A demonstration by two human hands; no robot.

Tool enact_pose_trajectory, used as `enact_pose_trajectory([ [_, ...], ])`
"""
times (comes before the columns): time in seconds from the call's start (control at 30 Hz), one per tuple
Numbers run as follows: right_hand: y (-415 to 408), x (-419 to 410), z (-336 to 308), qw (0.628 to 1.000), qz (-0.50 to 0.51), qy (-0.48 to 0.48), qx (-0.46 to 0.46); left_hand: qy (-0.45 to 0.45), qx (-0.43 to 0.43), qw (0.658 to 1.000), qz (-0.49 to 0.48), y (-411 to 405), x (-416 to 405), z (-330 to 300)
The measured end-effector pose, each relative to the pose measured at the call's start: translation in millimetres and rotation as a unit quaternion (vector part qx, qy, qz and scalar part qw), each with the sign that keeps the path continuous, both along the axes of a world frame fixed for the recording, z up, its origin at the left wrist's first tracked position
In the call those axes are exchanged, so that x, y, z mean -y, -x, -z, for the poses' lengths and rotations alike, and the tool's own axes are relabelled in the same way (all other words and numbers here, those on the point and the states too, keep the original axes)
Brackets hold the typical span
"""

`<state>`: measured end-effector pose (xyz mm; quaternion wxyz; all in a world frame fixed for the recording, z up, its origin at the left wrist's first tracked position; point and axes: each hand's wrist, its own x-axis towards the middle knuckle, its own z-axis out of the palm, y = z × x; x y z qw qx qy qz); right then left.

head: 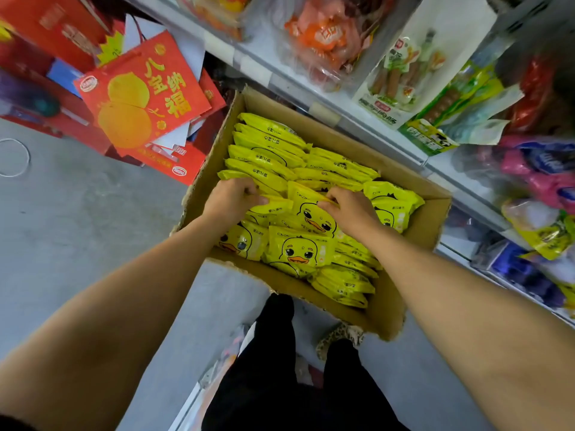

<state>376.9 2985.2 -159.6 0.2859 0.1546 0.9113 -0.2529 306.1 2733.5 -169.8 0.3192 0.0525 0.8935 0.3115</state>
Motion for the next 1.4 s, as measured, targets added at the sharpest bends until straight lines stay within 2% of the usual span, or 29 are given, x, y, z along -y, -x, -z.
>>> enact_pose_trajectory([
  [0.17,-3.8,-16.8,-29.7,0.998,0.05,0.03,-0.029,-0.061,0.038,0.997,-0.01,-8.8,-15.3,-42.8],
  [0.27,-8.3,-34.5,-54.7,0.995,0.071,0.051,-0.046,-0.07,0.031,0.997,-0.021,-11.9,-33.6,-72.1],
  [0.5,-31.8,-96.6,-139.0,0.979,0.104,0.082,-0.155,-0.122,0.045,0.99,-0.061,-36.7,-98.8,-138.1],
  [0.6,-52.9,-132.7,-181.9,0.963,0.14,0.123,-0.195,-0.152,0.123,0.975,-0.104,-55.9,-128.4,-169.0],
  [0.7,-82.8,-169.2,-226.1,0.946,0.173,0.153,-0.227,-0.206,0.214,0.943,-0.148,-82.6,-168.3,-210.4],
  [0.77,-103.7,-196.3,-250.0,0.936,0.185,0.158,-0.255,-0.246,0.282,0.92,-0.119,-106.6,-198.2,-243.7],
  [0.87,-138.4,-240.5,-286.3,0.919,0.197,0.164,-0.298,-0.302,0.347,0.888,-0.014,-137.9,-239.2,-278.3],
  [0.97,-174.1,-282.1,-324.0,0.897,0.218,0.184,-0.338,-0.328,0.332,0.882,0.07,-160.8,-283.7,-306.0],
  [1.2,-252.4,-376.5,-400.4,0.83,0.251,0.223,-0.445,-0.36,0.249,0.889,0.134,-205.1,-386.7,-377.0],
  [1.4,-279.3,-429.3,-456.6,0.766,0.271,0.24,-0.531,-0.306,0.156,0.921,0.182,-210.6,-450.2,-444.1],
])
